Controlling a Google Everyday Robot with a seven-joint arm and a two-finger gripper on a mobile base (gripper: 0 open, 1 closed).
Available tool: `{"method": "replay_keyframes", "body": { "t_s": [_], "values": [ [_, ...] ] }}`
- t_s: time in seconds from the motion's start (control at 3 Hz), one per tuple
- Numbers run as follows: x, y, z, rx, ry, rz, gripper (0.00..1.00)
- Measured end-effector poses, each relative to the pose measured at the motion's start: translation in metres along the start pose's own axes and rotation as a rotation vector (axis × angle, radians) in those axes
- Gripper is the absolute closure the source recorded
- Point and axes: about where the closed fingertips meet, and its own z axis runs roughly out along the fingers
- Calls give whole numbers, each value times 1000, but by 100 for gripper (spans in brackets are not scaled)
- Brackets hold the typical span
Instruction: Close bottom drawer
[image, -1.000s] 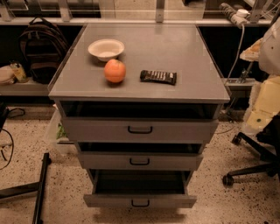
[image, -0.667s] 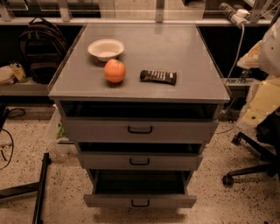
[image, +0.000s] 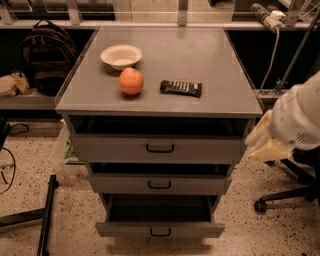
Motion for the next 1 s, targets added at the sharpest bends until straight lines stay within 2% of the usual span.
{"method": "replay_keyframes", "body": {
  "t_s": [0.33, 0.67, 1.0],
  "values": [
    [10, 25, 75, -50, -86, 2, 89],
    [20, 44, 147, -84, -168, 35, 100],
    [18, 35, 152, -50, -176, 41, 100]
  ]
}}
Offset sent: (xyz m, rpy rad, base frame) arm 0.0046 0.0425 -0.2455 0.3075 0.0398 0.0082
